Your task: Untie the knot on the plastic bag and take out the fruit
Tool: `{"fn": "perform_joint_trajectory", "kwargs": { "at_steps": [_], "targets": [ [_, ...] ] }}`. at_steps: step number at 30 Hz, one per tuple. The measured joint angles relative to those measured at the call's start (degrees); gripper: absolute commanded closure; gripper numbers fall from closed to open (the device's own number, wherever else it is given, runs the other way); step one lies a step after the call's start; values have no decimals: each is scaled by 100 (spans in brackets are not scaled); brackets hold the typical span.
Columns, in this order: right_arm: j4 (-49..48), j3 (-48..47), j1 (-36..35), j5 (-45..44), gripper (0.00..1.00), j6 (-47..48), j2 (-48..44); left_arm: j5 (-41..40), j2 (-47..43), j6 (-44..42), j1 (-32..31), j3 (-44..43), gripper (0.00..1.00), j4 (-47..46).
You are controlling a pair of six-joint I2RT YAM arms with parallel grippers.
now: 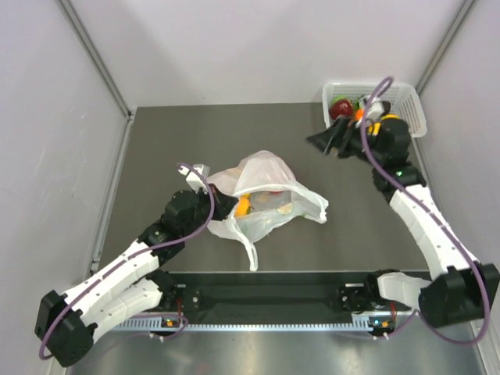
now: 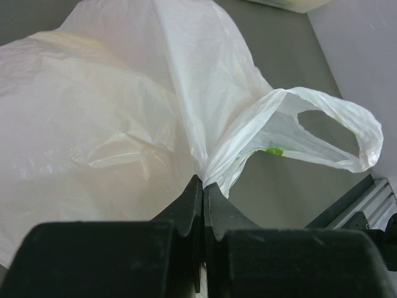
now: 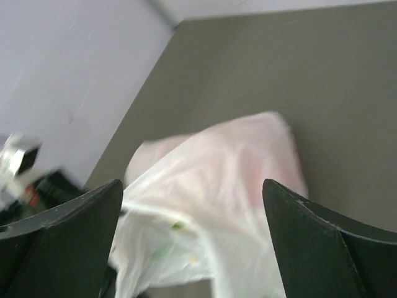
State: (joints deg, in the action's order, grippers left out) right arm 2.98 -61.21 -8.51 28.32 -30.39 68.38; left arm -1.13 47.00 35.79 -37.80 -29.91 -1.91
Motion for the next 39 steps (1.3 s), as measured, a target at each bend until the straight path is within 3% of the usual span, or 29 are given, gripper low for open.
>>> {"fn": "perform_joint_trajectory", "kwargs": {
  "at_steps": [7,10,14,23,34,39],
  "targets": [
    [568,793,-2214,-315,9,730,-1189,-7,-2,2,0,275,100,229],
    [619,960,-3134,-699,12,918,-1217,-46,-2,4,0,297,100,396],
    [570,1250,-3799,-1095,16,1016,-859,-181,-72,17,0,299,100,621],
    [186,1364,-4476,-1757,20,1141,697,-442,-238,144,4,304,100,811],
    [-855,960,-4533,-2697,1,1281,2109,-590,-240,210,4,446,100,844],
    [-1202,905,-4621,-2951,0,1390,2400,-603,-280,264,4,638,100,841]
  ]
}}
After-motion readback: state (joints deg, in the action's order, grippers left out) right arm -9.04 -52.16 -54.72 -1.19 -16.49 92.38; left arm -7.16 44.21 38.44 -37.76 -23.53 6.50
